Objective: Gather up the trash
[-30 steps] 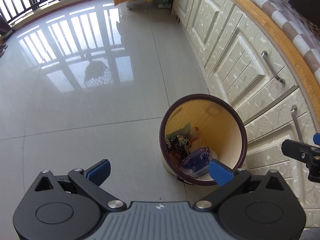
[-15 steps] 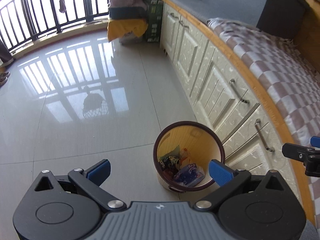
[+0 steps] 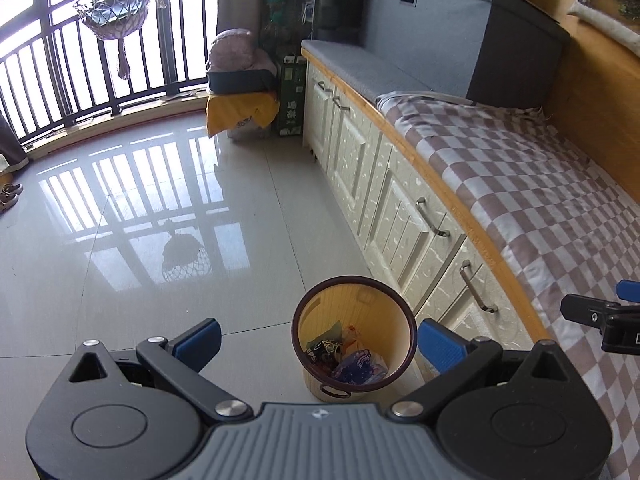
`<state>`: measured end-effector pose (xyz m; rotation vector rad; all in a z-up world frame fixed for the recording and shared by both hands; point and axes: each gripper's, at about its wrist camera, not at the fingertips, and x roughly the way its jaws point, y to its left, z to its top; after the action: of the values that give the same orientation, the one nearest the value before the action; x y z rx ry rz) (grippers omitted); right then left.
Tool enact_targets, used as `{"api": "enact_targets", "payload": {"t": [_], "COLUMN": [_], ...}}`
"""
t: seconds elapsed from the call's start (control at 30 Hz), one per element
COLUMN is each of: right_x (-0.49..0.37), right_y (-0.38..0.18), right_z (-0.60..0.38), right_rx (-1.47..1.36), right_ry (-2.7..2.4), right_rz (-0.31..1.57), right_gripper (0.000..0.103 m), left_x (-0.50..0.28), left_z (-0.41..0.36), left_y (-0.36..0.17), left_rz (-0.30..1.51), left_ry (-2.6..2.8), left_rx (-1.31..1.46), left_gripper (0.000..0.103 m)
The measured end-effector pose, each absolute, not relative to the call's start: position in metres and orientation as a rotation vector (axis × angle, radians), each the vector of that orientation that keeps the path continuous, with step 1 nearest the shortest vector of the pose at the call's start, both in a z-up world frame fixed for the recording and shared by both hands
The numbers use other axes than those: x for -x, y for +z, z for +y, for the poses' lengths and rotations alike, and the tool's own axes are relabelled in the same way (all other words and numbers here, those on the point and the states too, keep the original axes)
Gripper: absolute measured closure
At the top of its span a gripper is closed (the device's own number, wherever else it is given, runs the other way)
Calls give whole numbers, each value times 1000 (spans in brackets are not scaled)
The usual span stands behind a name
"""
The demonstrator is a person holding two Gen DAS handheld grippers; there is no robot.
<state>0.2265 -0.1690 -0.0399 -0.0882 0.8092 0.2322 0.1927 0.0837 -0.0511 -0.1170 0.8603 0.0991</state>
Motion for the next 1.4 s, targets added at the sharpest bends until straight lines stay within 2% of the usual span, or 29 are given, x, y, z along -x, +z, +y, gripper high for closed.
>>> {"api": "enact_targets", "payload": {"t": [0.6, 1.4], "right_x": [-160, -102], "right_y": [-18, -8], "right_z": [-197, -198], "right_rx": [96, 103], "right_ry": [180, 174], "right_rz": [753, 712], "right_gripper": [0, 0], "left_x": [-127, -89], "left_z": [63, 46], "left_y": [-33, -27], "left_rz": [806, 756], "left_ry": [111, 85], "left_rx": [99, 64], "left_gripper": [0, 0]}}
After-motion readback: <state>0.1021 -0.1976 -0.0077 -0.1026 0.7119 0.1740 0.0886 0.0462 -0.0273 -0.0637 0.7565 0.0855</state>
